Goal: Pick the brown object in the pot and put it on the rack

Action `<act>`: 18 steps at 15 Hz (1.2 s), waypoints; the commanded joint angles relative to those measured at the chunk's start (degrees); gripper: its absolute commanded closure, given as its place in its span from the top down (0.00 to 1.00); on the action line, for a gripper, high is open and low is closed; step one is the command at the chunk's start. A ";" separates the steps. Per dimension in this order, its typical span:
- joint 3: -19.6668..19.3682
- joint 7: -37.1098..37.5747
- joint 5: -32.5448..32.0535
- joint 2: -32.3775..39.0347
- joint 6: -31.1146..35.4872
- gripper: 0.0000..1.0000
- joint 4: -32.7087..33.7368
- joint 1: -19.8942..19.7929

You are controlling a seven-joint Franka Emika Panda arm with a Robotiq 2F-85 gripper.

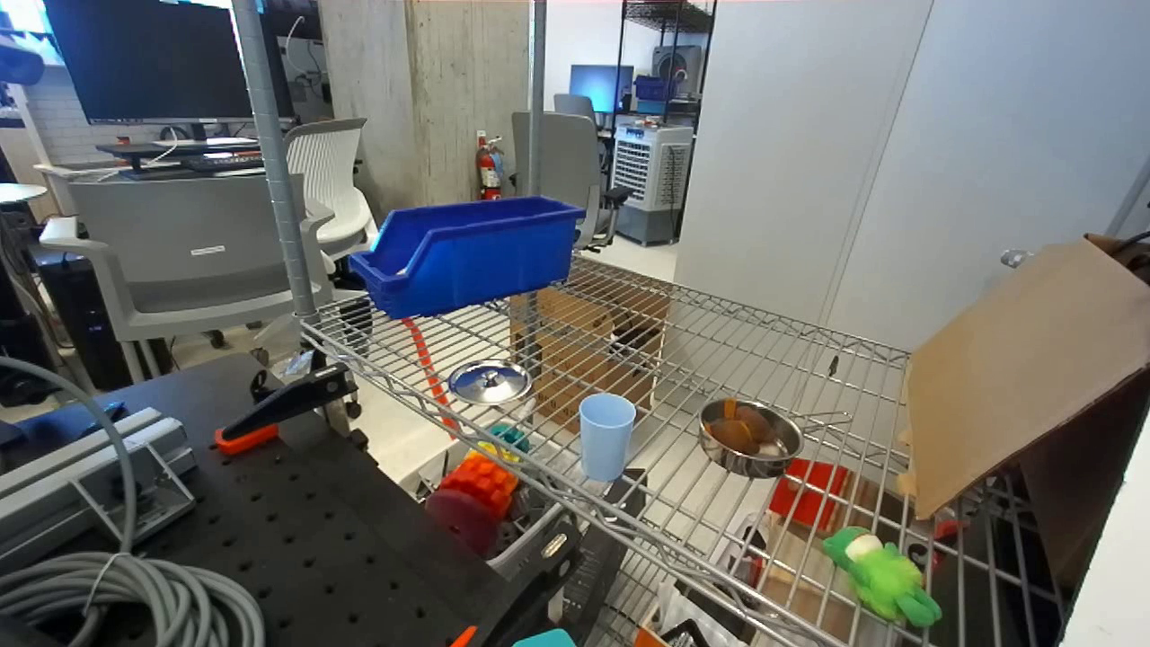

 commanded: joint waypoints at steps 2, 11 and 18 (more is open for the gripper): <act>1.27 0.71 -0.59 0.93 2.24 1.00 -0.65 -1.41; 0.03 0.86 -1.64 23.08 24.83 1.00 1.90 -4.56; -2.57 0.51 1.10 44.94 33.92 1.00 10.27 -4.00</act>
